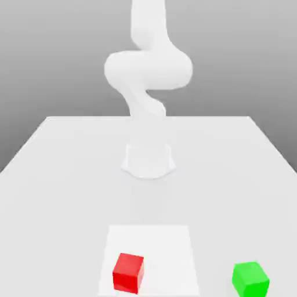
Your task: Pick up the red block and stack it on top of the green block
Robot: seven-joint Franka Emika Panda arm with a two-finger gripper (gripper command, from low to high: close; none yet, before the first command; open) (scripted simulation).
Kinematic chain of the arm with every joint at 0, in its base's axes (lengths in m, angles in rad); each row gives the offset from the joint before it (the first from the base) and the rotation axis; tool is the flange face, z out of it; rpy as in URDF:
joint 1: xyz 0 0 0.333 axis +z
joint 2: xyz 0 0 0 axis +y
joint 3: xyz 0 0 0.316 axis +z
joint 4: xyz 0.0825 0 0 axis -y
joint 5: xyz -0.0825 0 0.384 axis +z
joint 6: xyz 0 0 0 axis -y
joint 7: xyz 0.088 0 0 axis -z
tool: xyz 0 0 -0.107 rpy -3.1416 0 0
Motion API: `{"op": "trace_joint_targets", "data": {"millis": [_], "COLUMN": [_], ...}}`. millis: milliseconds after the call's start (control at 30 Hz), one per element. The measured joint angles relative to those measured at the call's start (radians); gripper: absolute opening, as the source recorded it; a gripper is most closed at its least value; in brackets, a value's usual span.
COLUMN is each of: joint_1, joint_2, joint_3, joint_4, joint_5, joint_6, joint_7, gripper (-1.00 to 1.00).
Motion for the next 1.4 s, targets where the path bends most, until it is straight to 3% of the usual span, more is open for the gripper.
{"op": "trace_joint_targets", "data": {"millis": [767,967,1000,1233,1400], "joint_1": [-0.063,-0.067,-0.067,-0.067,-0.065], "joint_2": [0.840,1.057,1.078,1.076,0.922], "joint_3": [-0.010,-0.008,-0.008,-0.008,-0.005], "joint_4": [-0.172,-0.160,-0.157,-0.157,-0.179], "joint_5": [0.000,0.009,0.010,0.010,0.005], "joint_6": [0.334,0.491,0.509,0.508,0.375], "joint_7": [0.115,0.116,0.116,0.116,0.115], "gripper": [0.00,0.00,-1.00,-1.00,-1.00]}}
